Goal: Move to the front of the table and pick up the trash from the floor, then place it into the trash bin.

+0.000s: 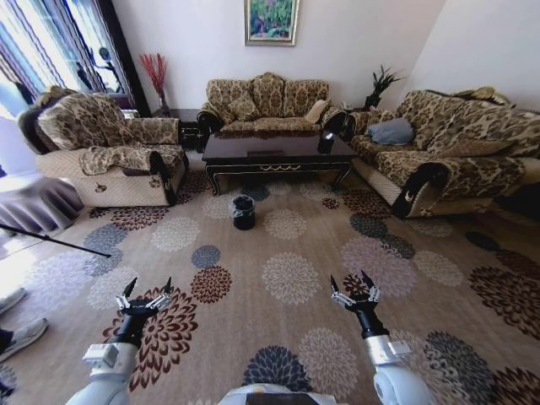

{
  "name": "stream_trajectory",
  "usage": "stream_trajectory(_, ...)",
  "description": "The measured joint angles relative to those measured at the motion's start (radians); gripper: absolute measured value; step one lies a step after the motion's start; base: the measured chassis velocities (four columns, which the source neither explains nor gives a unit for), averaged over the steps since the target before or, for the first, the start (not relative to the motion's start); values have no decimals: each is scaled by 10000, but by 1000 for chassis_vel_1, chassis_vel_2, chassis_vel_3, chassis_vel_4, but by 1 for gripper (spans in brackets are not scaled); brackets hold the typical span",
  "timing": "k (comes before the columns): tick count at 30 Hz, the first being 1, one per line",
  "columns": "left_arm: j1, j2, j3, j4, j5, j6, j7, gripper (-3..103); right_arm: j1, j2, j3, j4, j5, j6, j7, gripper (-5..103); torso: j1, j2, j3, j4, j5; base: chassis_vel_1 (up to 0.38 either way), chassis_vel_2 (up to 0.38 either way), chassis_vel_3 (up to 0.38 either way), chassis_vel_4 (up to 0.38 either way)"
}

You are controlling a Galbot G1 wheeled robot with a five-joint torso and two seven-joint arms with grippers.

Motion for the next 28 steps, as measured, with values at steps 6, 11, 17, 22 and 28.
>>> stream_trajectory(6, 0, 0, 0, 1, 0, 0, 0, 100, 0, 0, 0, 0, 0, 0, 0, 100, 106, 247, 138, 0, 0, 0, 0, 0, 0)
stream_trajectory(11, 0, 0, 0, 0, 0, 0, 0, 100, 0, 0, 0, 0, 0, 0, 0, 100, 188, 433, 242, -2, 0, 0, 0, 0, 0)
stream_trajectory(17, 0, 0, 0, 0, 0, 0, 0, 100, 0, 0, 0, 0, 0, 0, 0, 100, 227, 522, 291, -1, 0, 0, 0, 0, 0)
stream_trajectory(22, 0, 0, 0, 0, 0, 0, 0, 100, 0, 0, 0, 0, 0, 0, 0, 100, 226, 515, 287, -1, 0, 0, 0, 0, 0)
stream_trajectory(28, 0, 0, 0, 0, 0, 0, 0, 100, 0, -1, 0, 0, 0, 0, 0, 100, 206, 472, 263, -1, 0, 0, 0, 0, 0)
